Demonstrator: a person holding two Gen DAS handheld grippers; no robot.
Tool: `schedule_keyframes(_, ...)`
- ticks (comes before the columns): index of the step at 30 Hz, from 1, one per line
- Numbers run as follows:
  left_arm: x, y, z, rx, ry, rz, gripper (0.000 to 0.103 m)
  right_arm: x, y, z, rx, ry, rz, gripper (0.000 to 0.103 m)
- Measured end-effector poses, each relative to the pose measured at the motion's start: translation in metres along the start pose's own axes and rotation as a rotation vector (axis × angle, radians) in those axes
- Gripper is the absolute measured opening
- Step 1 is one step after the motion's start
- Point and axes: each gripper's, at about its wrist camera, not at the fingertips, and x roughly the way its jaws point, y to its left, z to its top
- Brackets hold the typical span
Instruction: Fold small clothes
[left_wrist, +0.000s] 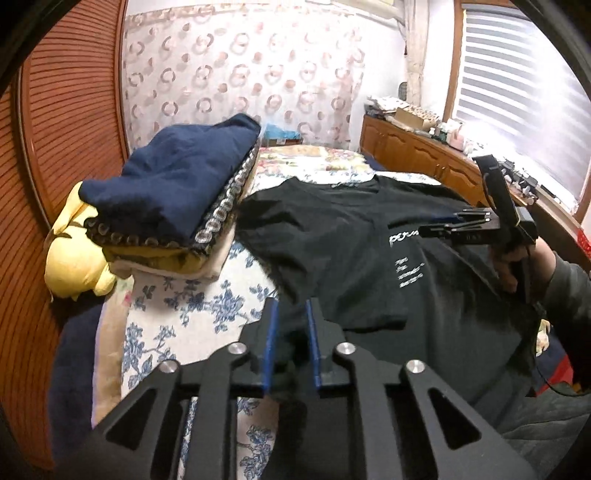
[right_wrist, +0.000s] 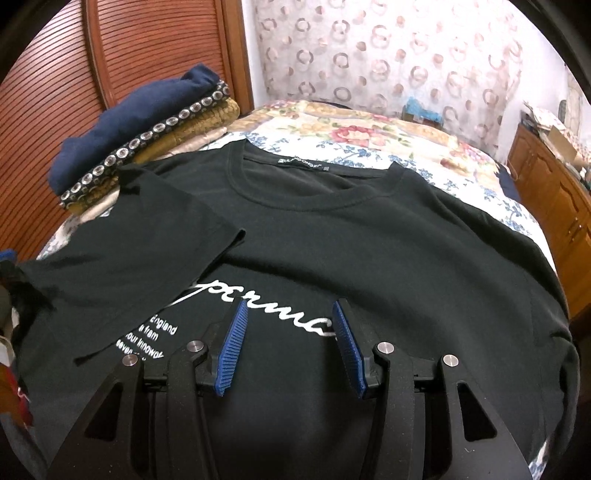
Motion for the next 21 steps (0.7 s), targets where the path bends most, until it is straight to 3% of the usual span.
schedule_keyframes(1, 0.0, -0.001, 0.002, 0.003, -0.005, -0.006, 0.033, -0.004, -0.002, -0.002, 0.003, -0.006, 0.0, 0.049)
schedule_keyframes(5, 0.009, -0.009, 0.011, 0.02, -0.009, -0.021, 0.05, -0.024, -0.011, -0.011, 0.025, -0.036, 0.004, 0.05)
schedule_keyframes(6, 0.012, -0.012, 0.013, 0.024, -0.007, -0.027, 0.058, -0.03, -0.015, -0.014, 0.034, -0.047, 0.005, 0.051)
schedule_keyframes(11, 0.038, -0.029, 0.027, 0.043, 0.018, -0.065, 0.061, -0.062, -0.042, -0.031, 0.087, -0.097, -0.021, 0.058)
schedule_keyframes(21, 0.103, -0.079, 0.048, 0.094, 0.1, -0.119, 0.061, -0.123, -0.139, -0.08, 0.216, -0.133, -0.188, 0.058)
